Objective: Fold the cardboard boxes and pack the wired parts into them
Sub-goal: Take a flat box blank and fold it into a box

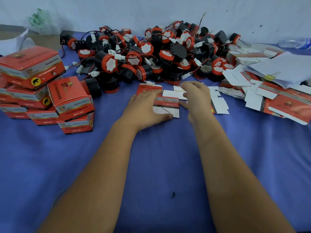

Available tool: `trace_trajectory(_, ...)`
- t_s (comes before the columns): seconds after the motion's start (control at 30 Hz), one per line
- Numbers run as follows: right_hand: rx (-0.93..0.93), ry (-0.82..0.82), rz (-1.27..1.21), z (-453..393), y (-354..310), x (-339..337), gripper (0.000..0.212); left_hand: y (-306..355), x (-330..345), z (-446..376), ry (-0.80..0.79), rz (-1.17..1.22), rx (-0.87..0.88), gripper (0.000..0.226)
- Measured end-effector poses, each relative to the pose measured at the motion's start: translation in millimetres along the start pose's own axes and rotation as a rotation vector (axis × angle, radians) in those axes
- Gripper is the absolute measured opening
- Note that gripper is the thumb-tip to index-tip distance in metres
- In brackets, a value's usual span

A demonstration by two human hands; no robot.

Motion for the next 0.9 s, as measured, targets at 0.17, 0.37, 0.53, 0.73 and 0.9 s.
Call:
trace_trajectory(0.17, 0.095, -0.063, -0.436, -2.3, -3.8, -7.0, 0.013, -1.6, -0.9, -2.3, 0.012, 0.053, 0.052, 0.090)
trace_trajectory(0.37, -0.019, -0.167, -0.534, 2.5, -5.3, 2.4, 0.019, 0.4, -10.0, -3.8, 0.206, 0.542, -0.046, 0.047)
trace_trajectory(0.53, -0.386, -0.389, 0.196, 23.9, 4.6, 30.3, 0.033, 4.9, -11.5, -6.0, 0.075, 1.338, -0.151, 0.063)
trace_trajectory(0.73, -0.540, -0.442, 0.513, 24.7, 13.8, 35.8, 0.047, -4.6, -15.1, -5.0, 0.002, 1.676, -0.212, 0.067)
trace_trajectory(0.9, -0.525, -0.439, 0.351, 27.6, 8.0, 32.0, 0.019, -7.0, -15.7, -7.8, 0.142, 1.381, -0.183, 0.044)
Point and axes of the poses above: each hand's wrist, its own z-axis away from the middle knuckle, its own x-axis out of the palm, y = z × x, the point moved 3 cm from there along -z, towards the middle knuckle, and after that the axes turned 10 degrees about -z, right-handed, at the moved point
